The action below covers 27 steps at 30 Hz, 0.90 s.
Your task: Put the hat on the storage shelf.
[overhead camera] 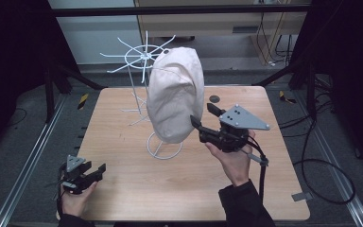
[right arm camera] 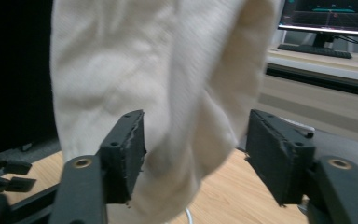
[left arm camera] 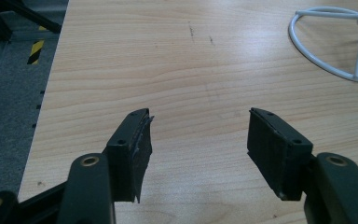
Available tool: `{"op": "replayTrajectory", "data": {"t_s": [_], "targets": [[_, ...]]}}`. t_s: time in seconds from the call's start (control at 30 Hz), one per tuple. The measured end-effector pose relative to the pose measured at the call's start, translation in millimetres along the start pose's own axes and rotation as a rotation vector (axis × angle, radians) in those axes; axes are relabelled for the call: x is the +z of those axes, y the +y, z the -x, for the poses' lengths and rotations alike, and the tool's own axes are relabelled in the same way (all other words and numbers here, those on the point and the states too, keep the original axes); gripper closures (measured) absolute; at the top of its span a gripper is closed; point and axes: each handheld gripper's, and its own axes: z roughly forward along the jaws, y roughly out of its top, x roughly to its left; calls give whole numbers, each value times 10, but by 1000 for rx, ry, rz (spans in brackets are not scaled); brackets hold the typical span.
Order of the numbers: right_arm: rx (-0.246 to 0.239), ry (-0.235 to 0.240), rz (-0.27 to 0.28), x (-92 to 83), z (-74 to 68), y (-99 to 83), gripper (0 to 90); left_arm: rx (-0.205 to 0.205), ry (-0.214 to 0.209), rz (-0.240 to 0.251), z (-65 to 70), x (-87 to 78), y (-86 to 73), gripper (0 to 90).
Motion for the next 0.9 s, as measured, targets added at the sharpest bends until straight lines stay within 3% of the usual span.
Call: {"op": "replayTrajectory", "data": {"t_s": [0.27,0.5,0.57,0.6,0.67,0.77,0.8,0.87,0.9], "targets": [[41,-26,-17,-186,177,-219,264,1,-3,3,14,1,0,396],[106,-30,-44,-342,380,-526,167,0,-6,4,19,2,-1,396],[123,-39,-69,-380,446,-636,153,2,-8,5,21,2,-1,397],[142,-59,-85,-422,521,-774,143,2,-7,6,24,1,-1,398],[152,-65,-91,-434,545,-825,140,3,-9,6,25,2,-1,401],[172,-106,-140,-499,677,-1116,139,4,-19,5,29,0,3,435],[172,-106,-140,-499,677,-1116,139,4,-19,5,29,0,3,444],[182,-123,-181,-519,731,-1263,147,5,-26,6,35,-5,8,452],[182,-146,-226,-529,786,-1420,153,6,-27,8,38,-11,9,463]]}}
